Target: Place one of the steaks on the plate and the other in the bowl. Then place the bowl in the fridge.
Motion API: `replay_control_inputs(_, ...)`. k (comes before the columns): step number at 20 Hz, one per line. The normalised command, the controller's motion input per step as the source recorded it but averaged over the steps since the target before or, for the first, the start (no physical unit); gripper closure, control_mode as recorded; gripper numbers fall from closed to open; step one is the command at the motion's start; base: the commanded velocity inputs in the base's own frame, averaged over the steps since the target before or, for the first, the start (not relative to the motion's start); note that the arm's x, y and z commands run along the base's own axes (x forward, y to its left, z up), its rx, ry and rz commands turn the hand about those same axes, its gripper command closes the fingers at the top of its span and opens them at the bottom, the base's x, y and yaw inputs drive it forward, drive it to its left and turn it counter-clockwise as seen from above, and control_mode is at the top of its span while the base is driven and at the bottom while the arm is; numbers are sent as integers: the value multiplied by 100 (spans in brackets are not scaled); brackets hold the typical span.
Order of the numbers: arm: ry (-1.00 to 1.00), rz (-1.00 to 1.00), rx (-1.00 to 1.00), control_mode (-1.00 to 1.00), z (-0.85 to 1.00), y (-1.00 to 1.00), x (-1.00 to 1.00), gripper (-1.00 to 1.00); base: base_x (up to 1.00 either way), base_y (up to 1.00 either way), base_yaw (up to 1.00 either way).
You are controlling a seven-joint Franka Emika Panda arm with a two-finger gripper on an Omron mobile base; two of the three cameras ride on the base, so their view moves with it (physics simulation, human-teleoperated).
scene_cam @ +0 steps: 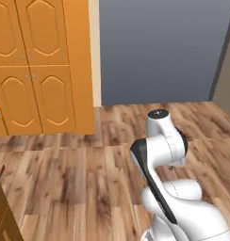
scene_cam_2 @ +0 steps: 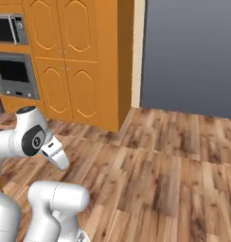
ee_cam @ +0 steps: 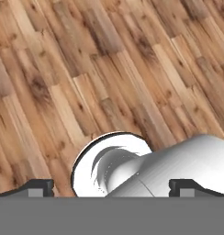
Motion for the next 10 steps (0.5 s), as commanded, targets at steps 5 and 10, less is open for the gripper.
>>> replay_control_inputs(5, 0, 0, 0, 100, 0, 0, 0, -100, 45, -54, -61)
replay_control_inputs(10, 0, 0, 0, 100, 0, 0, 0, -100, 34, -19, -45)
